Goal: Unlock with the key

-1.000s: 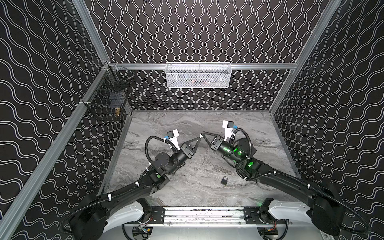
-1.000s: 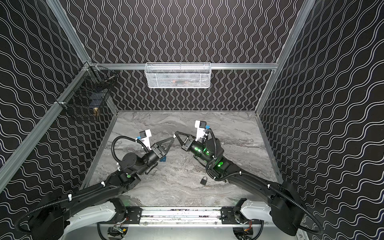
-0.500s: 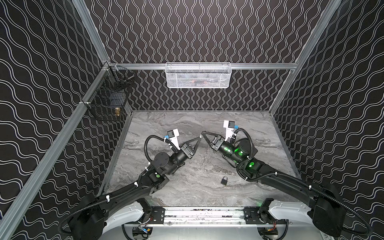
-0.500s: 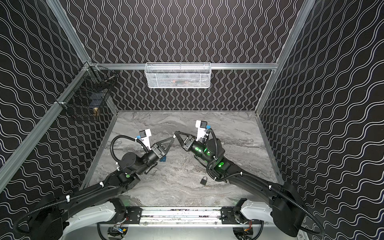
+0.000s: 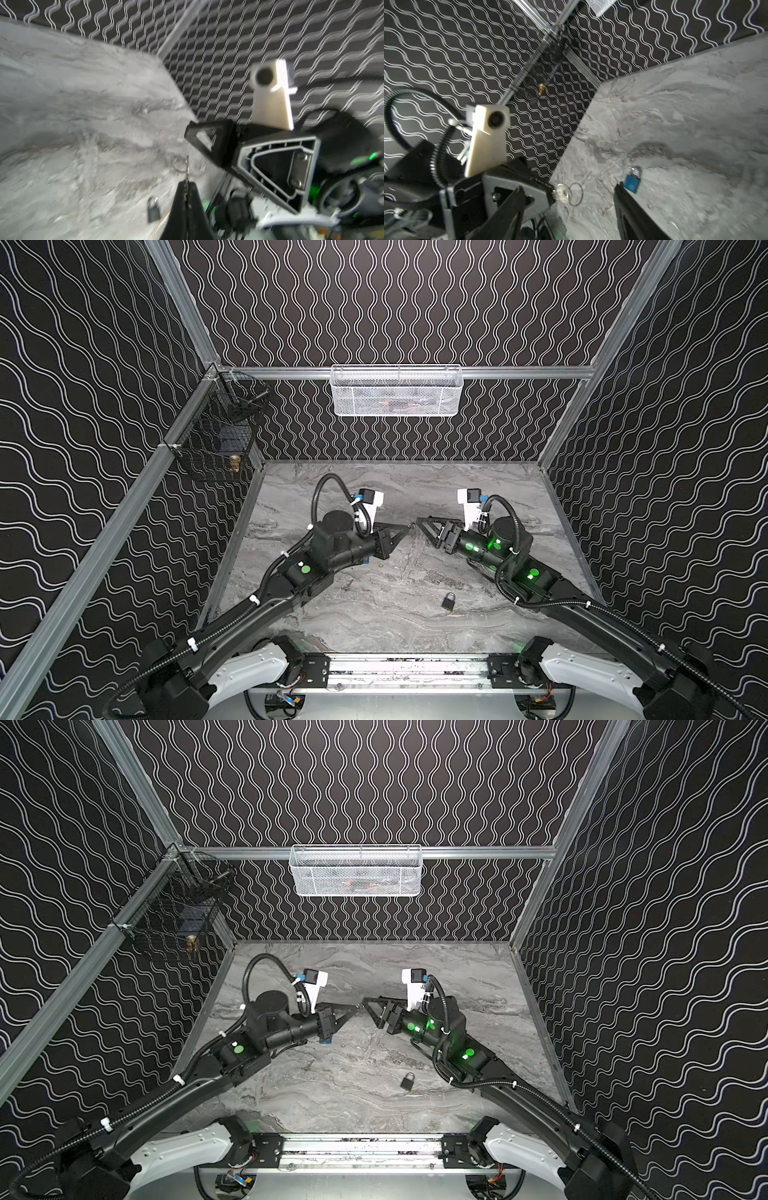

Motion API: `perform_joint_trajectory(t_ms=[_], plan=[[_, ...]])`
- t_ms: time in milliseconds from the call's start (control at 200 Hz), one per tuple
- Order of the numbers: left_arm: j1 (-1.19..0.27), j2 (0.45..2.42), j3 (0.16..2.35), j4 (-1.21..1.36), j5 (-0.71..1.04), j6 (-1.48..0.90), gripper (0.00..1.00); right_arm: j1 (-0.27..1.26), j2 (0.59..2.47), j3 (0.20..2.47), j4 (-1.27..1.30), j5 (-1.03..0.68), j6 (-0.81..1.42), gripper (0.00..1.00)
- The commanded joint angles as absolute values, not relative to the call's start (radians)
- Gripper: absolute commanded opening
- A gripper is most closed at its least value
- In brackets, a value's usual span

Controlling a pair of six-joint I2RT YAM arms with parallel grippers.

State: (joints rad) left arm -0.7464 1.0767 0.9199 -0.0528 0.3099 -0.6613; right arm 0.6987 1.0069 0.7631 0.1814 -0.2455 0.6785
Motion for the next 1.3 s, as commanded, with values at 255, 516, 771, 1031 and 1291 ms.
perform_joint_trajectory(t_ms=[255,516,771,1031,1291], plan=[[-0.744,1.219,1.201,-0.684,0.41,-0.162,0.0,0.64,0.989,0.693,-0.038,-0.537,0.4,0.66],[-0.743,1.288,1.305,-0.837,0.425,-0.036,0.0,0.638,1.004,0.619,0.129,-0.694,0.307,0.63],[-0.742,1.334,1.338,-0.865,0.463,0.024,0.0,0.639,1.031,0.58,0.295,-0.73,0.257,0.61],[-0.742,1.342,1.362,-0.864,0.515,0.066,0.0,0.639,1.057,0.585,0.335,-0.759,0.198,0.56],[-0.742,1.341,1.366,-0.885,0.538,0.095,0.0,0.637,1.114,0.615,0.372,-0.843,0.191,0.45]])
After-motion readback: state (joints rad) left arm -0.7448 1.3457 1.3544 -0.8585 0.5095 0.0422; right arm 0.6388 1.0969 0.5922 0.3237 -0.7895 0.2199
